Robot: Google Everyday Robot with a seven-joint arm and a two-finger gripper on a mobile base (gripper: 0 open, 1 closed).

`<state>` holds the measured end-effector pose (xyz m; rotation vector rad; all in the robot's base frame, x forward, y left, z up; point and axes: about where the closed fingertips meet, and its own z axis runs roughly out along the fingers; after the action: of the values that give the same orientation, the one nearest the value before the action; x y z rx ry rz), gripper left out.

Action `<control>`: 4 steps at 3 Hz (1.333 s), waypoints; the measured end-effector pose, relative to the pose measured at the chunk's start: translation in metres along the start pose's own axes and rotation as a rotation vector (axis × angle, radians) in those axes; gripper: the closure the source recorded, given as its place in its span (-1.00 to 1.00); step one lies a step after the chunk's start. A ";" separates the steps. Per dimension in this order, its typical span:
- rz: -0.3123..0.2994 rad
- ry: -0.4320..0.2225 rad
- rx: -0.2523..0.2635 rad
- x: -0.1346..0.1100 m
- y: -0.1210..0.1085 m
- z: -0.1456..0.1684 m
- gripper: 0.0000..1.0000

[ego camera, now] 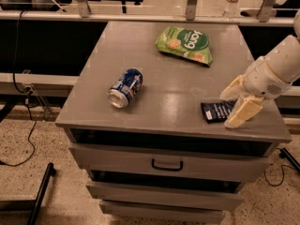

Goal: Move rxbar blueberry near green rice chip bag

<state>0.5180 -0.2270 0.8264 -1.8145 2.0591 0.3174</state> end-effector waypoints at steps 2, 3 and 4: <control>-0.001 -0.007 0.005 -0.005 -0.004 -0.008 1.00; -0.004 -0.061 0.052 -0.023 -0.036 -0.026 1.00; 0.001 -0.072 0.131 -0.036 -0.082 -0.041 1.00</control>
Offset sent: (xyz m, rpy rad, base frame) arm 0.0101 0.0079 0.0460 0.1014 -0.0662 0.0633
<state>0.5966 -0.2228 0.8848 -1.7005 1.9832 0.2378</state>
